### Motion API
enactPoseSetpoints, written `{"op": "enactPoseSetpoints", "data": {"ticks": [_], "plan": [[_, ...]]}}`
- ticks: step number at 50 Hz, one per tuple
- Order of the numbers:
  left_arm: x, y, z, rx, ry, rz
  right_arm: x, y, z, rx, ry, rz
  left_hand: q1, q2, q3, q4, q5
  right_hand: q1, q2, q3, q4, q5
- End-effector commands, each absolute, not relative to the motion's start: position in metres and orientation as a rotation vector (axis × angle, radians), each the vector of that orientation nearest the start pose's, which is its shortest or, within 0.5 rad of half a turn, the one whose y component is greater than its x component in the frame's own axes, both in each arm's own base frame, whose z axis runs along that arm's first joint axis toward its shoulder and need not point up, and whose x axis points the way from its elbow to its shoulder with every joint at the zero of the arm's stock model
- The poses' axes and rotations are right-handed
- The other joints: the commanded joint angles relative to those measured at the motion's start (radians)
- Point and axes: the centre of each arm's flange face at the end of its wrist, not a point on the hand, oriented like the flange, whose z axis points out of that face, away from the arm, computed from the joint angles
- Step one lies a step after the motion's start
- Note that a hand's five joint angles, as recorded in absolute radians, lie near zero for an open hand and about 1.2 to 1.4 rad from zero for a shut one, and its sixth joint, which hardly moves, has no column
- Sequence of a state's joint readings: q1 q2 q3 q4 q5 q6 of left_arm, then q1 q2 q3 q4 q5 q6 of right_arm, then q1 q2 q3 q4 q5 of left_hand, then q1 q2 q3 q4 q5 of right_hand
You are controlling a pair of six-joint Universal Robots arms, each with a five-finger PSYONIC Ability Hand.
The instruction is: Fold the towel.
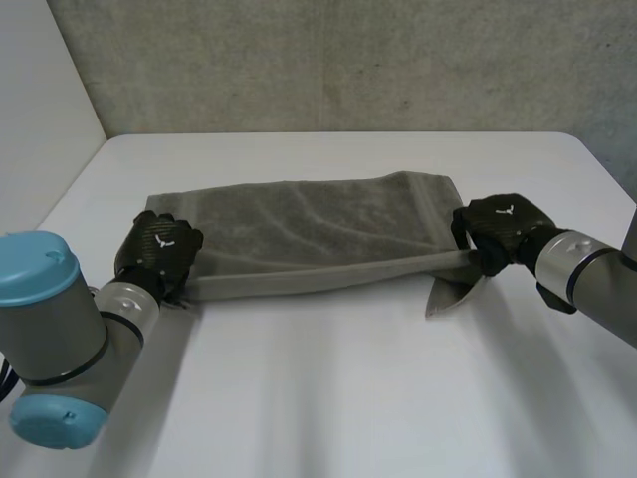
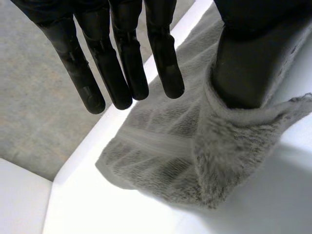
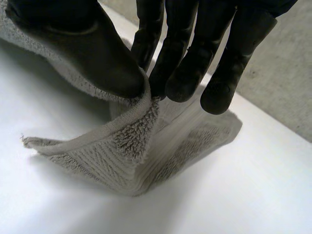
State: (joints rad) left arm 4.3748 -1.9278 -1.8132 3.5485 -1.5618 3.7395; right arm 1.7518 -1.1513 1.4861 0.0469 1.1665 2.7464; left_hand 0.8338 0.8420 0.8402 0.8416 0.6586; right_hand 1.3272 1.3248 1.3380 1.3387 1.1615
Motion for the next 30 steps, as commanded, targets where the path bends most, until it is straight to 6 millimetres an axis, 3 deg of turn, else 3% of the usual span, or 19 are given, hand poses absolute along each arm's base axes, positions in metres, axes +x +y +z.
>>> {"op": "enactPoseSetpoints", "data": {"ticks": [1, 6, 7, 9, 10, 12, 14, 30], "plan": [[-0.215, -0.294, 0.177, 0.924, 2.002, -1.917, 0.229, -0.312, 0.207, -0.964, 2.155, -1.708, 0.049, 0.041, 0.043, 0.041, 0.05, 0.069, 0.071, 0.058, 0.058, 0.06], [-0.214, -0.291, 0.174, 0.931, 2.029, -1.905, 0.231, -0.309, 0.201, -0.975, 2.162, -1.679, 0.125, 0.117, 0.119, 0.118, 0.126, 0.069, 0.071, 0.058, 0.058, 0.06], [-0.216, -0.289, 0.17, 0.949, 2.041, -1.895, 0.231, -0.309, 0.201, -0.975, 2.162, -1.679, 0.245, 0.236, 0.238, 0.237, 0.245, 0.069, 0.071, 0.058, 0.058, 0.06], [-0.216, -0.287, 0.167, 0.956, 2.052, -1.886, 0.231, -0.306, 0.191, -0.973, 2.181, -1.635, 0.337, 0.329, 0.33, 0.329, 0.337, -0.388, -0.385, -0.399, -0.399, -0.397], [-0.217, -0.285, 0.162, 0.966, 2.067, -1.873, 0.231, -0.306, 0.191, -0.973, 2.182, -1.635, 0.439, 0.43, 0.432, 0.431, 0.439, -0.391, -0.388, -0.402, -0.402, -0.4], [-0.218, -0.282, 0.155, 0.986, 2.09, -1.848, 0.23, -0.303, 0.179, -0.968, 2.22, -1.594, 0.553, 0.545, 0.547, 0.545, 0.554, -0.771, -0.768, -0.782, -0.782, -0.78], [-0.218, -0.28, 0.148, 1.001, 2.107, -1.828, 0.229, -0.302, 0.176, -0.964, 2.23, -1.583, 0.562, 0.554, 0.556, 0.555, 0.563, -0.863, -0.86, -0.873, -0.874, -0.871], [-0.211, -0.292, 0.156, 0.945, 2.087, -1.841, 0.214, -0.295, 0.154, -0.761, 2.362, -1.559, 0.562, 0.554, 0.556, 0.555, 0.563, -0.887, -0.885, -0.898, -0.898, -0.896]]}}
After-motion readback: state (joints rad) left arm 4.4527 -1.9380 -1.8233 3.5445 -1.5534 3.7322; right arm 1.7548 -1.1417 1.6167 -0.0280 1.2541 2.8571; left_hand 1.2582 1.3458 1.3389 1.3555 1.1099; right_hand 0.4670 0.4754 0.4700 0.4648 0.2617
